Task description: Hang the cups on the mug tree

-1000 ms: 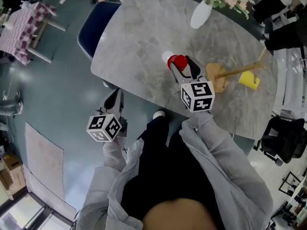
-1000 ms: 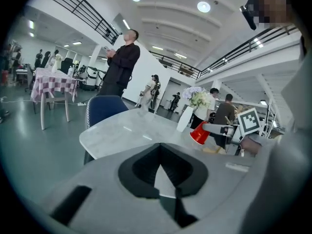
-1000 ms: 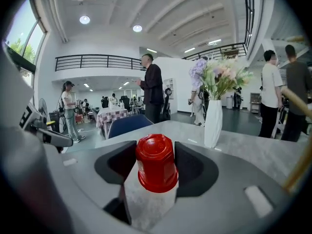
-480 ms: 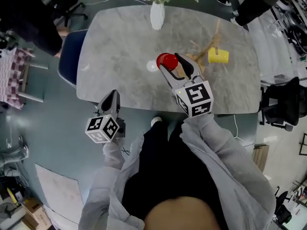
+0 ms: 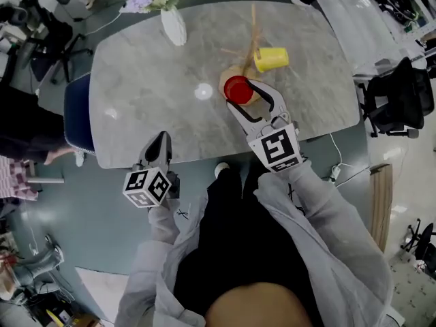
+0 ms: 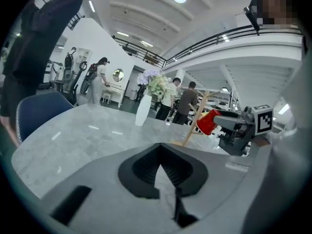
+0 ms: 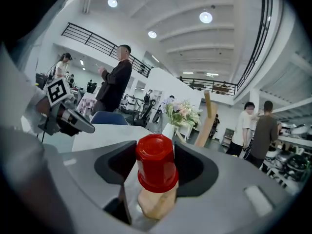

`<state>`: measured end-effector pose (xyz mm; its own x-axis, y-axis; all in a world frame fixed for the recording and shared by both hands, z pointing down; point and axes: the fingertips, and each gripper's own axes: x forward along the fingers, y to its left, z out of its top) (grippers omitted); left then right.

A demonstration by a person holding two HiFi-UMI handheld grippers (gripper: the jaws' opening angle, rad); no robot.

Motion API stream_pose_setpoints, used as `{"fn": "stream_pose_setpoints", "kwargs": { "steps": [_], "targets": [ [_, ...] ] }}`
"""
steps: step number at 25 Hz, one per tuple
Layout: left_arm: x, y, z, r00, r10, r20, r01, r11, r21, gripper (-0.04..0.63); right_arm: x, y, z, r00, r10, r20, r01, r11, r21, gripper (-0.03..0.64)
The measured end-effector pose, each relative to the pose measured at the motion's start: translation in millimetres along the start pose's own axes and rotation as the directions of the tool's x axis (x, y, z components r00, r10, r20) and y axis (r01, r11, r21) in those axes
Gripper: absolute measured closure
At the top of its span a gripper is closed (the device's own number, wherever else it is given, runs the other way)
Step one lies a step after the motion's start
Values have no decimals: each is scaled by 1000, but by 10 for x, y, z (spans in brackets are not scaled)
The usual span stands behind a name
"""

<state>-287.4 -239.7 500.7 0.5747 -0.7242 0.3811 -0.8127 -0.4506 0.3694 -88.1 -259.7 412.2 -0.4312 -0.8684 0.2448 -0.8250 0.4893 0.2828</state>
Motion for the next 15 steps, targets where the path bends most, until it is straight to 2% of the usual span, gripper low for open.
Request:
{"fn": "stream_pose_setpoints", "kwargs": {
  "steps": [4, 9, 15],
  "targets": [
    [92, -130, -94, 999, -19, -44, 19, 1000, 19, 598, 5, -106, -315, 1000, -10, -20, 9, 997, -71, 362],
    [164, -163, -168, 996, -6, -89, 9, 1000, 28, 598, 65, -183, -649, 999, -25, -45, 23, 999, -28, 362],
    [251, -199, -206, 994, 1, -109, 2, 1000, 30, 598, 125, -193, -894, 996, -38, -81, 36, 999, -28, 360]
  ]
}}
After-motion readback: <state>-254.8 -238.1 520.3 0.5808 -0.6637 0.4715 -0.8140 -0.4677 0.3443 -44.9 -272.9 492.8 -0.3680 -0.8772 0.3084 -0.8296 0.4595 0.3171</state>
